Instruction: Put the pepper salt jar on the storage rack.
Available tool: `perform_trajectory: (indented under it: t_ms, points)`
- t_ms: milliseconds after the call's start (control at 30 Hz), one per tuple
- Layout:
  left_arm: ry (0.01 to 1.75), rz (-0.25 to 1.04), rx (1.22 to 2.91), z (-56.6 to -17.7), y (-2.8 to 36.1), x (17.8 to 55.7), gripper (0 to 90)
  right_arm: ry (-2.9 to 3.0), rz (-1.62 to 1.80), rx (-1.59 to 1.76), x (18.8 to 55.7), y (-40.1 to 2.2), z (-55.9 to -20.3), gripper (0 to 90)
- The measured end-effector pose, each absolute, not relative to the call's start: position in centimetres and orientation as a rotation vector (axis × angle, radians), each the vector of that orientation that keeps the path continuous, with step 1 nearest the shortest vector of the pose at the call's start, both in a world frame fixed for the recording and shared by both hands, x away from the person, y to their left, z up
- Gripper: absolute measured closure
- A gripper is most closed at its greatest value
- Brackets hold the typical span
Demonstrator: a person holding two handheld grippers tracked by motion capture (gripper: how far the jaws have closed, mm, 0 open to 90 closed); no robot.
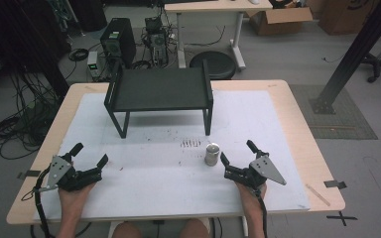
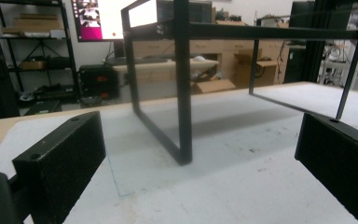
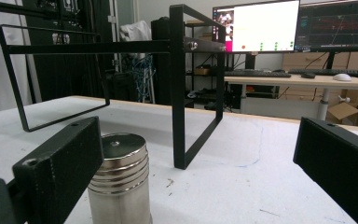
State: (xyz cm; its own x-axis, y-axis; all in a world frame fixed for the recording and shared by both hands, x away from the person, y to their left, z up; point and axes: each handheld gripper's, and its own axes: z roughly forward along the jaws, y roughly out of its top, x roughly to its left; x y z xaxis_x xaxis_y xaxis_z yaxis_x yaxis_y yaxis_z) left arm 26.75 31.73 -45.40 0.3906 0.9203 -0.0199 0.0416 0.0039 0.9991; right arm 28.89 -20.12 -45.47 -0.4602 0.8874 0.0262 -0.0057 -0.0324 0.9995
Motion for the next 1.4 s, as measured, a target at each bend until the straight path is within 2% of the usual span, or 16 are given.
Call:
perform_trajectory:
  t_ms: [1067,1400]
  points:
    - [0.940,0.880,1.400,-45.4,31.7,26.8,3.1,1.464,1.625,1.013,28.8,-21.2,-45.4,1.3]
    - [0.940,0.881,1.401,-45.4,31.7,26.8,3.3,1.555,1.564,0.949,27.7,-22.8,-43.6,1.6]
